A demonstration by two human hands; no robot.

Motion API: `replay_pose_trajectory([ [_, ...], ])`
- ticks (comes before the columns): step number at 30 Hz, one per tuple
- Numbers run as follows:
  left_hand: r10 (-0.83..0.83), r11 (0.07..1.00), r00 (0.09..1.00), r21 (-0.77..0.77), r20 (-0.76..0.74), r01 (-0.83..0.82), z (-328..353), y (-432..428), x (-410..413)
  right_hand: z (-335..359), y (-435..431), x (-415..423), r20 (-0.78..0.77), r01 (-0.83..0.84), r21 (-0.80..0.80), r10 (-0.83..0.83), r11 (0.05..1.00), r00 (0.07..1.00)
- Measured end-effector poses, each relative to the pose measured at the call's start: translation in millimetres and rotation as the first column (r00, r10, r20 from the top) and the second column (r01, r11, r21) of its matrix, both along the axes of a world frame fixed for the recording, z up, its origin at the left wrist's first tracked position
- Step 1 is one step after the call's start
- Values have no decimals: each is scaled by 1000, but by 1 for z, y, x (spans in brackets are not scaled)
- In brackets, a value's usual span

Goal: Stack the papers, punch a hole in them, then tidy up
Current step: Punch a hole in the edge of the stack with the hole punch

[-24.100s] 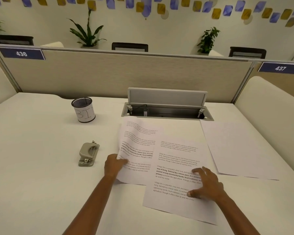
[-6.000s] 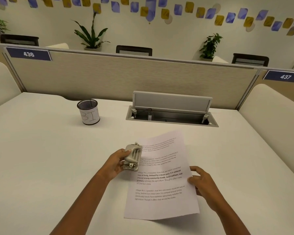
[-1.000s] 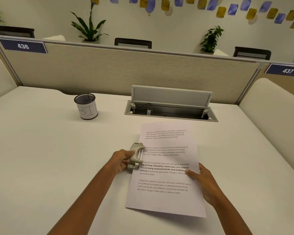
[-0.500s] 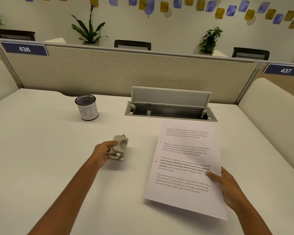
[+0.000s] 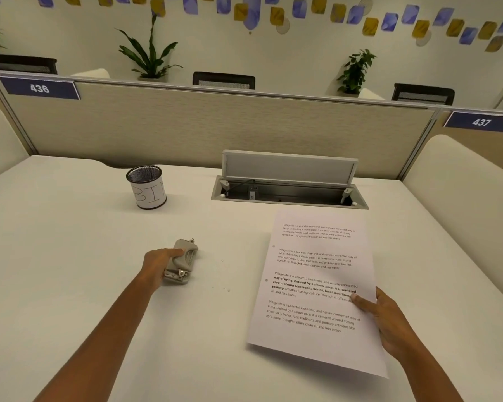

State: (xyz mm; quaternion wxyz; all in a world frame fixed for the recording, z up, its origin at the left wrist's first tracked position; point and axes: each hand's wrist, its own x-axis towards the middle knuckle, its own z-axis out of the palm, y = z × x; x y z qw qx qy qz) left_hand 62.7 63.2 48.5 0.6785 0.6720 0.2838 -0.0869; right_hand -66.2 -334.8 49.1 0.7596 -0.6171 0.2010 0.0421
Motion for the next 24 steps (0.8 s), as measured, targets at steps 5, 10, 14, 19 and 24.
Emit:
replay_pose_trajectory([
  [5,-6,997,1000,74,6,6,-8,2,1,-1,1,3,0,3,-3,-3,1000,1000],
  [10,-117,904,993,418,31,93,-12,-5,-3,-4,2,3,-5,7,5,-7,1000,1000],
  [14,-197,703,980,698,2,140,-12,-11,-6,-3,5,2,-1,2,-11,-2,1000,1000],
  [19,-231,552,972,815,-51,174,-16,-14,-9,-2,7,1,2,8,-36,-8,999,1000],
  [24,-216,551,975,817,-60,172,-15,-11,-11,-1,8,-1,6,18,-44,-18,999,1000],
])
